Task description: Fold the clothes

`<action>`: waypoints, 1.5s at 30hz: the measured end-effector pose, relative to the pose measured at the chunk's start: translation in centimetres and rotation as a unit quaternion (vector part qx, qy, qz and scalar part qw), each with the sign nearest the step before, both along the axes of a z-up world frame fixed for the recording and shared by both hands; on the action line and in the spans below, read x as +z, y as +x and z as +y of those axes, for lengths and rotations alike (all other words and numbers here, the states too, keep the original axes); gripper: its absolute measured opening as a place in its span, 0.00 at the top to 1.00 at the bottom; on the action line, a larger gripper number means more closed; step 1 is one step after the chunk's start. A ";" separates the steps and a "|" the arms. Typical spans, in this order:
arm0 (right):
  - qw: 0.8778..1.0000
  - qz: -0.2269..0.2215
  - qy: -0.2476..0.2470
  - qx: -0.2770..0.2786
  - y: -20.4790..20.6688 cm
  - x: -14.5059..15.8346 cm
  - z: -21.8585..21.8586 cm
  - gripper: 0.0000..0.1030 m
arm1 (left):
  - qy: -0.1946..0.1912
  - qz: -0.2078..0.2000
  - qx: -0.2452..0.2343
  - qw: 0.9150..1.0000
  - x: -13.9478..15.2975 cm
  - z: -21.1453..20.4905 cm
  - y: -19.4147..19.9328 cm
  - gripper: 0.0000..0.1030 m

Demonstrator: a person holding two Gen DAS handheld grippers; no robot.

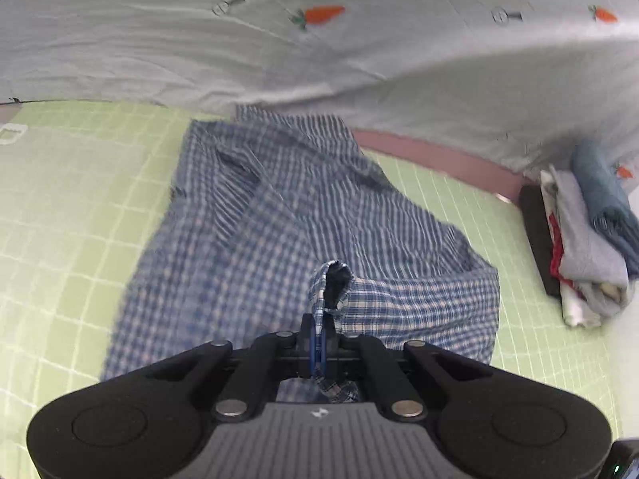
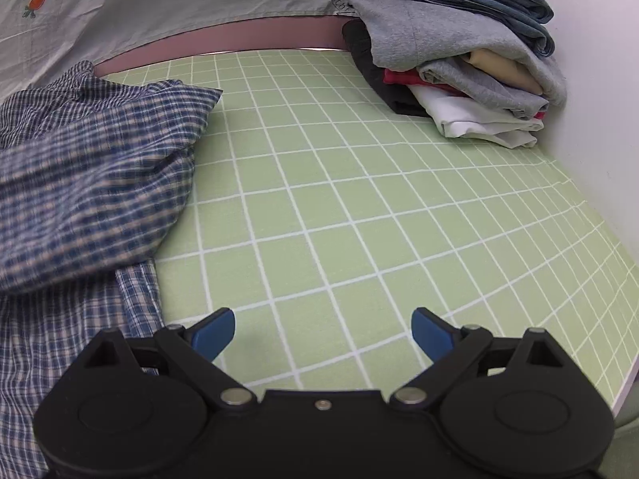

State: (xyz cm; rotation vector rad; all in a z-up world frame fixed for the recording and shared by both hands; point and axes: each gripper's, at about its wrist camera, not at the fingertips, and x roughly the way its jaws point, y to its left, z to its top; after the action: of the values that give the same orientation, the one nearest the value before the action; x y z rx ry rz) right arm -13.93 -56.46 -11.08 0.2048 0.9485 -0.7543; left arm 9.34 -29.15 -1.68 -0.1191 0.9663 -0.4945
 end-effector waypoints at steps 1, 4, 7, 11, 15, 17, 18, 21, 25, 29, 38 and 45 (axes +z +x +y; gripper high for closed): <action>1.000 0.000 -0.003 0.000 0.4 0.1 0.7 0.07 | -0.007 -0.013 0.015 1.000 0.4 1.4 1.5 0.98; 1.000 0.008 -0.021 0.008 1.8 0.4 3.0 0.07 | -0.034 -0.032 0.073 0.996 1.0 5.6 6.2 0.98; 0.999 0.015 -0.028 0.012 3.1 0.9 5.0 0.07 | -0.048 -0.060 0.138 0.988 1.3 9.8 10.5 0.98; 0.999 0.015 -0.036 0.022 4.0 1.5 7.3 0.07 | 0.000 -0.046 0.232 0.972 -0.6 13.7 14.3 0.97; 0.998 0.013 -0.045 0.050 4.0 1.9 9.2 0.07 | 0.047 -0.038 0.243 0.968 -2.0 15.0 13.9 0.58; 0.996 0.014 -0.058 0.073 3.8 2.2 10.2 0.07 | 0.049 -0.030 0.219 0.974 -2.2 14.5 11.1 0.47; 0.995 0.015 -0.062 0.081 3.6 2.2 10.6 0.07 | 0.049 -0.026 0.206 0.977 -2.3 14.2 9.5 0.42; 0.993 0.022 -0.065 0.094 2.7 2.0 10.9 0.09 | 0.062 -0.003 0.162 0.985 -3.4 12.7 4.5 0.36; 0.992 0.028 -0.056 0.108 0.9 1.4 10.8 0.21 | 0.094 0.033 0.101 0.990 -5.8 10.0 -3.0 0.35; 0.992 0.016 -0.023 0.121 -1.6 0.9 11.0 0.28 | 0.124 0.044 0.066 0.989 -7.4 8.9 -9.1 0.34; 0.988 0.018 -0.010 0.154 -5.7 0.1 12.8 0.62 | 0.150 0.073 0.048 0.985 -9.1 10.0 -16.2 0.32; 0.988 -0.006 -0.002 0.153 -6.7 1.7 13.5 0.96 | 0.144 0.088 0.038 0.985 -9.2 11.8 -16.9 0.30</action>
State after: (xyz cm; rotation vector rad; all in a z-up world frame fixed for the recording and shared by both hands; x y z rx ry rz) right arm -20.62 -42.94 -9.35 0.0574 0.9409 -0.4704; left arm -7.60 -17.33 -10.91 0.0626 1.1914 -0.2723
